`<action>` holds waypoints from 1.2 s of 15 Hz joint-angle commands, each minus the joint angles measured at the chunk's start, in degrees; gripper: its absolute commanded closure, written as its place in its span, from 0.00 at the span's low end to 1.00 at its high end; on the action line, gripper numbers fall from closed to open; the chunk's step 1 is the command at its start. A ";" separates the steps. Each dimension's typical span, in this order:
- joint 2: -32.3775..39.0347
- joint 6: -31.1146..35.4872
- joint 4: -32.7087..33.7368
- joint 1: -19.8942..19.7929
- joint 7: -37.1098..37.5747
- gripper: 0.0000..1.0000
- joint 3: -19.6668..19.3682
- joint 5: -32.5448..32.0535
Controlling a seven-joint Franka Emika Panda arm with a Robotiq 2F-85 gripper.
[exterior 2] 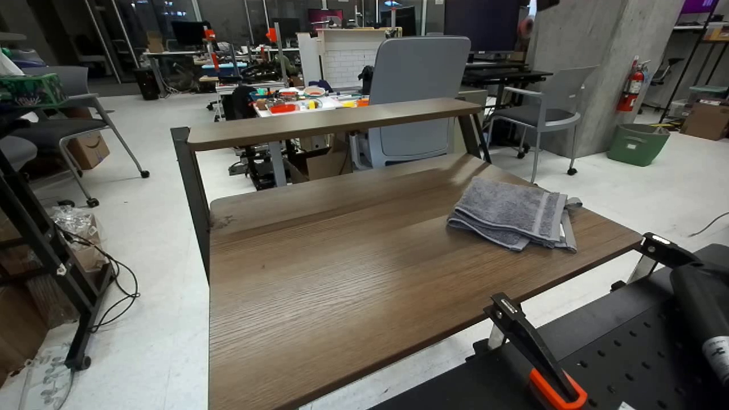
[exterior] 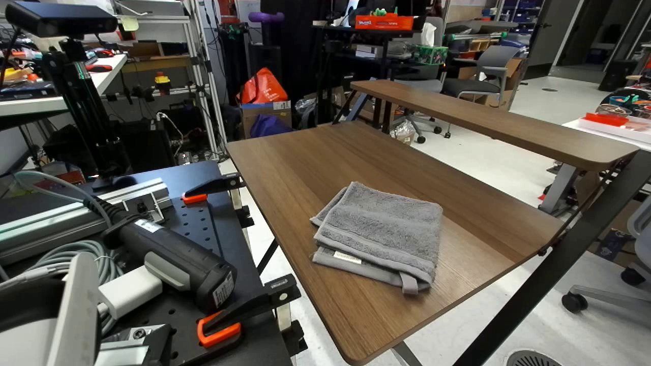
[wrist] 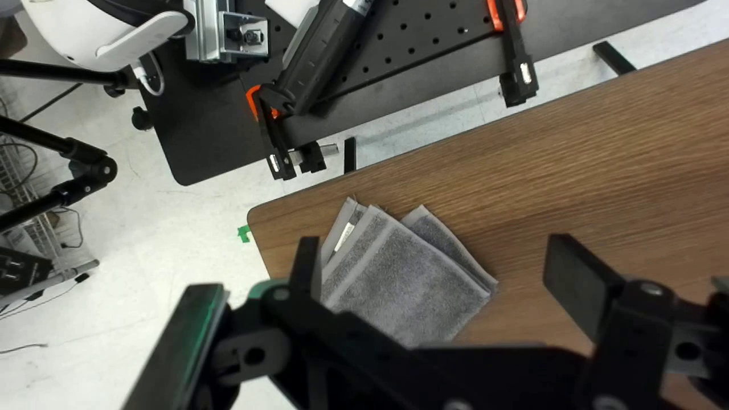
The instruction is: Slide the cloth to the left on the table
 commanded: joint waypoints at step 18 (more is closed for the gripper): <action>28.61 45.35 -3.04 -2.16 20.52 0.00 -15.64 -7.28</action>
